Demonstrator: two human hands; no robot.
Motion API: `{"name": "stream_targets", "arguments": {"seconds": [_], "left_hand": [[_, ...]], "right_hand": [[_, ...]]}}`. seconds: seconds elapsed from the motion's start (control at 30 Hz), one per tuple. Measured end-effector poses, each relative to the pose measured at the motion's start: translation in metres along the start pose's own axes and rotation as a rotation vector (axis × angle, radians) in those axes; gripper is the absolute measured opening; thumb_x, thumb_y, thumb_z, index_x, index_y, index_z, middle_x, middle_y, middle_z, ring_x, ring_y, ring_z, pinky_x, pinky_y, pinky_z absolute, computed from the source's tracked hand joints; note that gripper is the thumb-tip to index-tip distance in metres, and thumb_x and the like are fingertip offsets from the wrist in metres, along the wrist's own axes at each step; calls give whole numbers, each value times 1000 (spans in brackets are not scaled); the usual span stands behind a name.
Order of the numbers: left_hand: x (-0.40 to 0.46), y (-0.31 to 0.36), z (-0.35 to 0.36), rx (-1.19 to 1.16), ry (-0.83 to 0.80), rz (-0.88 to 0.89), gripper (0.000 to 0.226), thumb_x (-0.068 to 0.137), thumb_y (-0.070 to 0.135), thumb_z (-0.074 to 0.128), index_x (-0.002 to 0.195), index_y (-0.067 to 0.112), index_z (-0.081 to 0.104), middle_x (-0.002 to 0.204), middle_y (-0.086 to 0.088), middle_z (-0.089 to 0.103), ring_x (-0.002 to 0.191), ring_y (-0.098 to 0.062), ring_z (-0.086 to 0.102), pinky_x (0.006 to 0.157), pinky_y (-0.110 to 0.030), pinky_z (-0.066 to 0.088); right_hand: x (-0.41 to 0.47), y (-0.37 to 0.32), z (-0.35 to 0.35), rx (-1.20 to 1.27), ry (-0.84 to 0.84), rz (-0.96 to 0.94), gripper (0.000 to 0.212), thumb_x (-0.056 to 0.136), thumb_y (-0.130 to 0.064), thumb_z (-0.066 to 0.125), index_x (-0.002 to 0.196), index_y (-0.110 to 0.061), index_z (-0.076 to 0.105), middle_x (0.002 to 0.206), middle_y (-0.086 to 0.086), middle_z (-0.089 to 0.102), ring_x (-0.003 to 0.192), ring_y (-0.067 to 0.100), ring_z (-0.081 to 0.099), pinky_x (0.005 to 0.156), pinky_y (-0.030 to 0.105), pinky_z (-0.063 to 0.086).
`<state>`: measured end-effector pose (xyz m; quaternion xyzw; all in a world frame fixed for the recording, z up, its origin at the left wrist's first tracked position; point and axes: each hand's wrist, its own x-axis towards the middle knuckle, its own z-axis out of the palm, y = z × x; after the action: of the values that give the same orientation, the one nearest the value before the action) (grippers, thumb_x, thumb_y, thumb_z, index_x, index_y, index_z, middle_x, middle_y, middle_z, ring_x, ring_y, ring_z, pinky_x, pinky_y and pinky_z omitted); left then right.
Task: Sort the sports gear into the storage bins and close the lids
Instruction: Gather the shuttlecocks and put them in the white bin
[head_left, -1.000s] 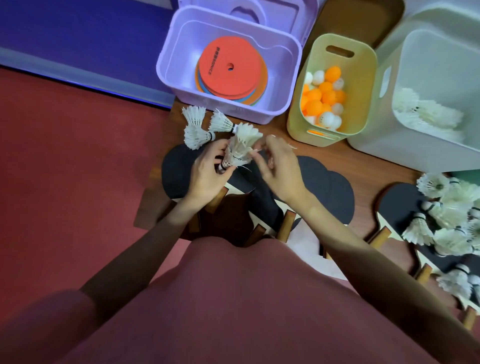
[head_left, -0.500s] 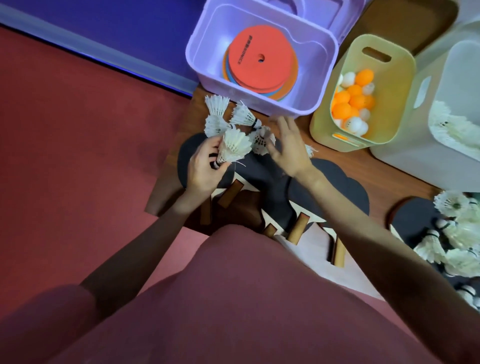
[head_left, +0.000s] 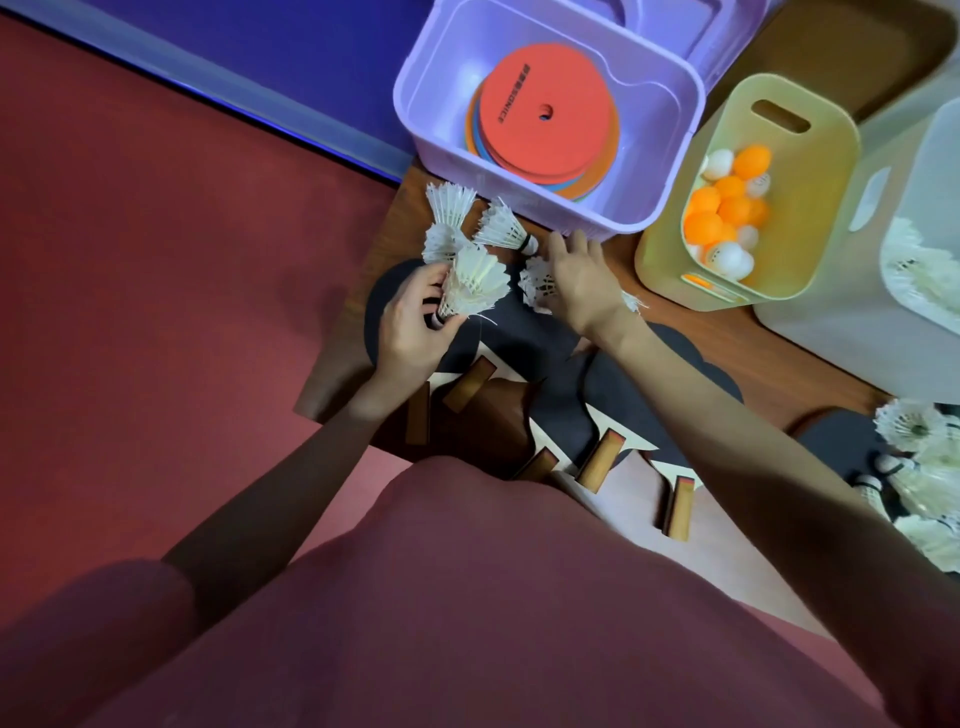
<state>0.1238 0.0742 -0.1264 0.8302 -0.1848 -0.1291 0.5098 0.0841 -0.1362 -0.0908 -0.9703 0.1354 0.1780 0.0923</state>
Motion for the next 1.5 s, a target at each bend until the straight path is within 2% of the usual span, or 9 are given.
{"name": "stream_targets", "arguments": {"seconds": [0.2, 0.33, 0.5, 0.7, 0.83, 1.03, 1.2, 1.33, 1.5], "left_hand": [[3, 6, 9, 4, -37, 17, 56, 74, 7, 78, 126, 9, 56, 117, -3, 63, 97, -8, 61, 80, -16, 52], [4, 14, 16, -12, -69, 47, 52, 75, 7, 76, 124, 8, 57, 116, -4, 64, 97, -9, 62, 82, -25, 55], [7, 23, 26, -21, -114, 62, 50, 75, 8, 76, 121, 7, 57, 114, -3, 64, 96, -12, 63, 82, -34, 56], [10, 34, 35, -39, -152, 83, 50, 76, 6, 76, 122, 6, 57, 114, 0, 62, 95, -5, 61, 82, -30, 57], [10, 39, 38, -37, -194, 92, 51, 75, 5, 76, 123, 5, 56, 115, -3, 63, 96, -8, 62, 83, -29, 56], [8, 33, 35, -46, -212, 70, 50, 77, 6, 76, 122, 4, 55, 113, 2, 61, 96, -4, 61, 81, -21, 55], [7, 26, 34, -35, -199, 36, 52, 74, 3, 77, 121, 4, 56, 112, 6, 60, 94, -3, 60, 80, -20, 54], [6, 28, 36, -36, -206, 27, 53, 73, 2, 77, 121, 4, 56, 111, 6, 60, 93, -3, 60, 80, -19, 54], [5, 30, 40, -24, -226, 49, 52, 73, 4, 78, 121, 7, 57, 111, 4, 62, 94, -5, 61, 80, -24, 56]], "right_hand": [[-39, 24, -6, 396, 141, 134, 57, 87, -23, 65, 136, -10, 39, 115, 20, 35, 106, 34, 39, 99, 36, 35], [-64, 29, -14, 748, 393, 165, 39, 83, -24, 70, 106, -6, 44, 103, 12, 39, 92, 17, 39, 79, 18, 37], [-76, 20, -25, 850, 653, 107, 23, 85, -21, 65, 81, -13, 44, 83, 5, 42, 75, 14, 40, 67, 16, 32], [-74, 7, -18, 778, 529, 17, 22, 99, -18, 47, 90, 0, 54, 88, 10, 42, 83, 15, 41, 78, 14, 35], [-69, 2, -1, 530, 353, -95, 25, 101, -28, 37, 100, -10, 54, 97, -3, 43, 98, 23, 44, 87, 36, 31], [-74, 5, 2, 627, 346, -125, 27, 101, -34, 36, 118, -19, 50, 120, -14, 49, 119, 10, 43, 100, 35, 24], [-71, 34, 22, 681, 576, 147, 29, 91, -14, 51, 118, -3, 51, 113, 12, 54, 105, 28, 51, 92, 43, 42], [-59, 54, 42, 572, 338, 470, 62, 81, -21, 69, 132, -2, 40, 129, 20, 43, 115, 38, 43, 98, 40, 35], [-39, 60, 54, 392, 154, 489, 68, 80, -37, 72, 133, -9, 40, 131, 17, 46, 117, 39, 44, 98, 43, 33]]}}
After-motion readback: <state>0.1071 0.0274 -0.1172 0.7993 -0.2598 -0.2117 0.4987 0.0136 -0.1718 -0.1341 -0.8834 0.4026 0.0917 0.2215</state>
